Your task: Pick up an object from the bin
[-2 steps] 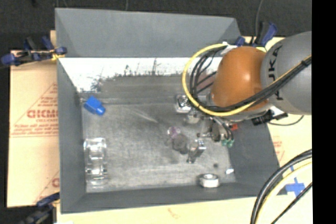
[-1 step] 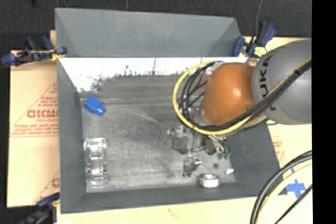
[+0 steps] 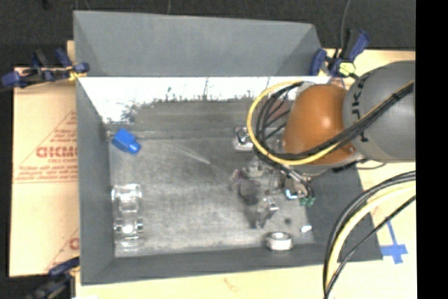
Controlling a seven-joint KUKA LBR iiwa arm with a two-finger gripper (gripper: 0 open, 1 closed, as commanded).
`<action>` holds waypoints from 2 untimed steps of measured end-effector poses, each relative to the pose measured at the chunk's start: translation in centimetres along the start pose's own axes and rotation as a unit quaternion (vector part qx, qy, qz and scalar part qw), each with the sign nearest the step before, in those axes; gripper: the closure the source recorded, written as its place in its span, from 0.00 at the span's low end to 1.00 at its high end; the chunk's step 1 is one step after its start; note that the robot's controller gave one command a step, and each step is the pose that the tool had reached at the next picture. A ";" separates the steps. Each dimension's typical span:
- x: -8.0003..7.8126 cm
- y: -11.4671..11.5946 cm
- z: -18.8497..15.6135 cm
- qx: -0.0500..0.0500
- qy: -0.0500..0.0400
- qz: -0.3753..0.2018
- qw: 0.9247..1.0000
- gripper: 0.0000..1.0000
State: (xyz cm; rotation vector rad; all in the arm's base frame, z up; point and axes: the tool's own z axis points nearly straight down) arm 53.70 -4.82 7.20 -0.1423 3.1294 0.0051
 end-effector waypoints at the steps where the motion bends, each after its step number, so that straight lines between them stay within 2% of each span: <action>1: -0.3 0.1 -0.4 0.001 -0.005 0.000 1.000 1.00; 2: -1.1 1.5 -14.1 0.003 -0.001 -0.101 0.995 1.00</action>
Offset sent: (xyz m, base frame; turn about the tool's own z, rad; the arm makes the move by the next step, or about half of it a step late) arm 0.0000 0.0000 0.0000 0.0000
